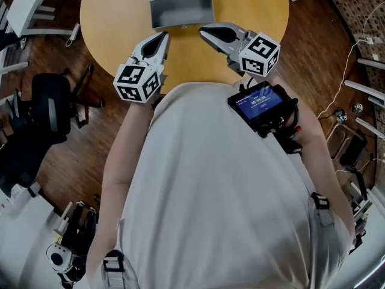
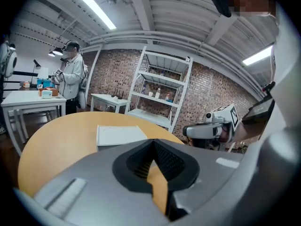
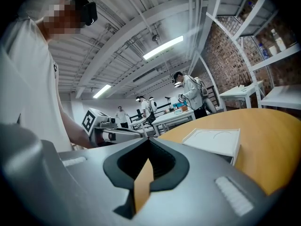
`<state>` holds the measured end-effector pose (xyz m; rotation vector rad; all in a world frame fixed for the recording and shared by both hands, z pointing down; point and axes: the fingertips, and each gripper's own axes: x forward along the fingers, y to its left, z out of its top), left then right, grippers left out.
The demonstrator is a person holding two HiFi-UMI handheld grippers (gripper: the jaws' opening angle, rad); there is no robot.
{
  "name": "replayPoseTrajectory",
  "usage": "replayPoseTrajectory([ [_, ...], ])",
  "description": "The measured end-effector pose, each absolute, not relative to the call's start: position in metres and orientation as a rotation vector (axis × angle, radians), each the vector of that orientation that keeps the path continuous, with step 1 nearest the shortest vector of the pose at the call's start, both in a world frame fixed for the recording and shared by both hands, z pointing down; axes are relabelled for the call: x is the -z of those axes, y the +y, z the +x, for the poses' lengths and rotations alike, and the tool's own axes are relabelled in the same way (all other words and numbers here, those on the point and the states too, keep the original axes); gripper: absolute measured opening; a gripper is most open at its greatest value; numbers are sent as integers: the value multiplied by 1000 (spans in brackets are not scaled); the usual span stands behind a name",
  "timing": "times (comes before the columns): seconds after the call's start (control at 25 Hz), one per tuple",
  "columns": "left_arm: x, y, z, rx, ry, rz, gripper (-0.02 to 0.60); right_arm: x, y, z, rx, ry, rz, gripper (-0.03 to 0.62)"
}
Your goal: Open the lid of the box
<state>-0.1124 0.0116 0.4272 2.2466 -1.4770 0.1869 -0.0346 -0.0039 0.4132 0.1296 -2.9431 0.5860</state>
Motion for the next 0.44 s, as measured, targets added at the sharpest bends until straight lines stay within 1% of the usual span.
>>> replayPoseTrajectory([
  [0.44, -428, 10, -110, -188, -1475, 2243, 0, -414, -6, -33, -584, -2938, 134, 0],
])
